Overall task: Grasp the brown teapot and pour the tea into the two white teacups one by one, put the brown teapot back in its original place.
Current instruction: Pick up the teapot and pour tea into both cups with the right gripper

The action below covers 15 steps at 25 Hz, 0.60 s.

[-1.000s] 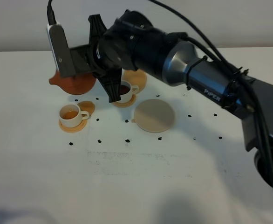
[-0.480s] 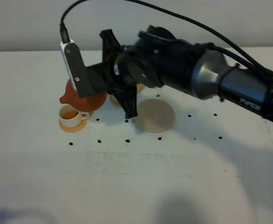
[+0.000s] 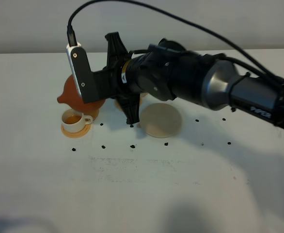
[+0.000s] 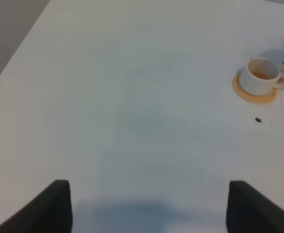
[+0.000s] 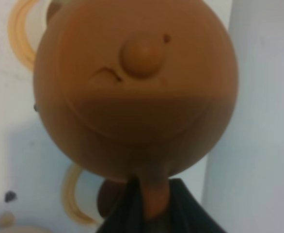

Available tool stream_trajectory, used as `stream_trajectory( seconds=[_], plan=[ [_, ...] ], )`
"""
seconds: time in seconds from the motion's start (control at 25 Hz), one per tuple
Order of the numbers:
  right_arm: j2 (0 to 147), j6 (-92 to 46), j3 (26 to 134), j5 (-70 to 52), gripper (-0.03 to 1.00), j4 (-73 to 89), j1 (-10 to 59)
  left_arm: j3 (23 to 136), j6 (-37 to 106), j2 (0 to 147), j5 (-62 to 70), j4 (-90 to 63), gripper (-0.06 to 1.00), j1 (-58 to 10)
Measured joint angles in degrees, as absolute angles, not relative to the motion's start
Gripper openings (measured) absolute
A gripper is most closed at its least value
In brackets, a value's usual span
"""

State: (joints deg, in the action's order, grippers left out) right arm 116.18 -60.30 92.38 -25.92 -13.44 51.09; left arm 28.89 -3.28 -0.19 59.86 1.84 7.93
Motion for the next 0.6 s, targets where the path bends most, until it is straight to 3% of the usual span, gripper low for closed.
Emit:
stream_trajectory(
  seconds=[0.6],
  plan=[
    [122.69,-51.77,96.75,-22.81,0.09,-27.56,50.59,28.89,-3.28,-0.19,59.86,1.84,0.67,7.93]
  ],
)
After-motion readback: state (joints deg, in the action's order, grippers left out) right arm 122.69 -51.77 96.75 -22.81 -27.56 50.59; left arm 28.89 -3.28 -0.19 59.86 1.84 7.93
